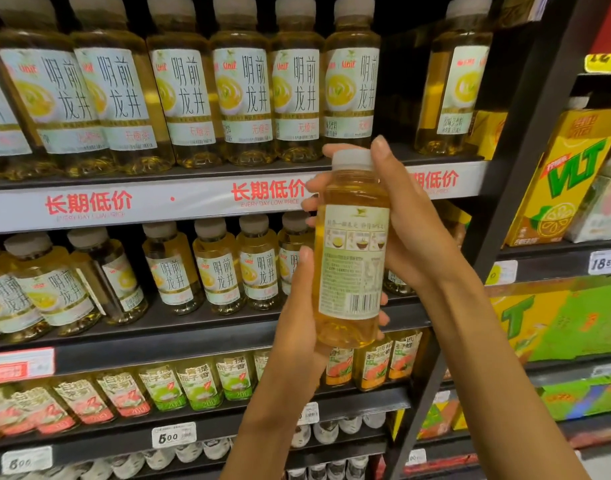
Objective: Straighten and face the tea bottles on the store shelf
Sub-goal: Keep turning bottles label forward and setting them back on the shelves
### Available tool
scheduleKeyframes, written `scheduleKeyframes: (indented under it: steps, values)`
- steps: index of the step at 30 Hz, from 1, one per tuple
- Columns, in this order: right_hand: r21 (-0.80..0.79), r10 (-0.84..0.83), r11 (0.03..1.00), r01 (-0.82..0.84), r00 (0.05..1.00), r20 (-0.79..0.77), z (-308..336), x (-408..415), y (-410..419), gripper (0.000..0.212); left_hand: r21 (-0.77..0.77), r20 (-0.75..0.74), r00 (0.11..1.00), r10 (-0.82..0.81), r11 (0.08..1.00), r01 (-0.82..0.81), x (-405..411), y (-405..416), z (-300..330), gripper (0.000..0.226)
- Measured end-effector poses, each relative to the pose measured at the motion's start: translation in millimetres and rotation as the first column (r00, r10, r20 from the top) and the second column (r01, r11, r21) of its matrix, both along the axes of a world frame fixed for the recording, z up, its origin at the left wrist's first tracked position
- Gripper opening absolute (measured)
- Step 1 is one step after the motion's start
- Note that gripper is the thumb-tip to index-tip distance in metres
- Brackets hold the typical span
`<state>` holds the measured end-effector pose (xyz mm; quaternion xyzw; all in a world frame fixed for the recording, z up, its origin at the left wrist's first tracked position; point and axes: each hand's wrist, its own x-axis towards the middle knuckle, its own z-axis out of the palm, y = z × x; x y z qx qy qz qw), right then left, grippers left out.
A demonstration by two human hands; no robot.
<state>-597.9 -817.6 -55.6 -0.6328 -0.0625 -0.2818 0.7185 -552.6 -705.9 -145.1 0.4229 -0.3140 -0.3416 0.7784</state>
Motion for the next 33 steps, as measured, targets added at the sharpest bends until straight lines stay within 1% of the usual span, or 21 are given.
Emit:
scheduleKeyframes:
  steps: [1, 2, 4, 6, 7, 9, 11, 13, 16, 18, 20, 21, 22, 24, 25, 27, 29, 30, 31, 33]
  values:
    - [-0.006, 0.013, 1.000, -0.013, 1.000, 0.012, 0, 0, 0, 0.040, -0.001, 0.004, 1.000, -0.005, 1.000, 0.005, 0, -1, 0, 0.071]
    - [-0.009, 0.018, 1.000, -0.018, 0.999, 0.029, 1, 0, 0, 0.039, -0.002, 0.028, 0.999, 0.024, 1.000, -0.024, -1, -3, 0, 0.067]
    - [-0.018, -0.008, 1.000, 0.010, 0.998, 0.062, 2, -1, 0, 0.036, -0.036, 0.133, 0.978, 0.163, 0.987, -0.159, -2, -1, -3, 0.053]
    - [-0.050, -0.104, 0.993, 0.108, 0.991, 0.084, 4, -3, 2, 0.033, -0.106, 0.268, 0.913, 0.308, 0.951, -0.290, -5, 2, -4, 0.042]
    - [-0.064, -0.150, 0.986, 0.156, 0.985, 0.086, 4, -4, 3, 0.034, -0.111, 0.316, 0.885, 0.341, 0.940, -0.322, -7, 1, -3, 0.039]
    - [-0.102, -0.193, 0.975, 0.199, 0.979, 0.064, 5, -4, 6, 0.039, -0.068, 0.372, 0.860, 0.350, 0.934, -0.351, -11, -2, -1, 0.038]
    - [-0.130, -0.186, 0.974, 0.188, 0.982, 0.030, 5, -5, 6, 0.045, -0.068, 0.368, 0.865, 0.342, 0.937, -0.342, -11, -6, 0, 0.042]
    - [-0.094, -0.125, 0.987, 0.126, 0.992, 0.021, 6, -4, 3, 0.039, -0.075, 0.321, 0.895, 0.310, 0.950, -0.303, -8, -5, 0, 0.045]
    - [-0.045, 0.001, 0.999, 0.000, 1.000, 0.009, 8, -4, -4, 0.034, -0.004, 0.131, 0.984, 0.124, 0.992, -0.124, -6, -1, 2, 0.061]
    - [-0.040, 0.048, 0.998, -0.048, 0.999, -0.006, 9, -4, -4, 0.036, 0.023, 0.092, 0.995, 0.032, 0.999, -0.034, -4, -1, 2, 0.070]
    - [-0.030, 0.036, 0.999, -0.036, 0.999, -0.001, 7, -3, -4, 0.034, 0.036, 0.073, 0.997, 0.027, 0.999, -0.029, -4, -2, 3, 0.073]
    - [-0.026, 0.018, 0.999, -0.018, 1.000, 0.005, 6, -3, -4, 0.033, 0.052, 0.090, 0.994, 0.065, 0.996, -0.070, -5, -2, 2, 0.073]
    - [-0.034, -0.012, 0.999, 0.012, 1.000, 0.012, 5, -4, -4, 0.032, 0.059, 0.140, 0.982, 0.130, 0.988, -0.139, -5, -1, -2, 0.068]
    - [-0.087, -0.108, 0.990, 0.110, 0.994, 0.026, 4, -5, -2, 0.033, 0.015, 0.290, 0.922, 0.255, 0.962, -0.271, -8, 2, -4, 0.048]
    - [-0.120, -0.152, 0.981, 0.155, 0.988, 0.033, 5, -6, 0, 0.032, -0.012, 0.339, 0.897, 0.283, 0.955, -0.297, -10, 3, -1, 0.042]
    - [-0.167, -0.194, 0.966, 0.196, 0.981, 0.028, 6, -6, 2, 0.032, -0.013, 0.397, 0.871, 0.290, 0.951, -0.310, -13, 1, 4, 0.038]
    - [-0.197, -0.196, 0.962, 0.191, 0.981, -0.006, 9, -7, 3, 0.038, -0.018, 0.398, 0.873, 0.283, 0.953, -0.301, -11, -1, 7, 0.041]
    - [-0.199, -0.184, 0.964, 0.175, 0.983, -0.026, 10, -7, 2, 0.042, -0.010, 0.368, 0.889, 0.272, 0.957, -0.289, -10, 0, 8, 0.044]
    - [-0.191, -0.159, 0.970, 0.148, 0.986, -0.041, 10, -7, 1, 0.044, 0.014, 0.296, 0.923, 0.247, 0.965, -0.263, -9, 2, 9, 0.052]
    - [-0.145, -0.079, 0.987, 0.071, 0.995, -0.054, 9, -8, -1, 0.043, 0.079, 0.131, 0.979, 0.156, 0.983, -0.167, -8, 7, 10, 0.076]
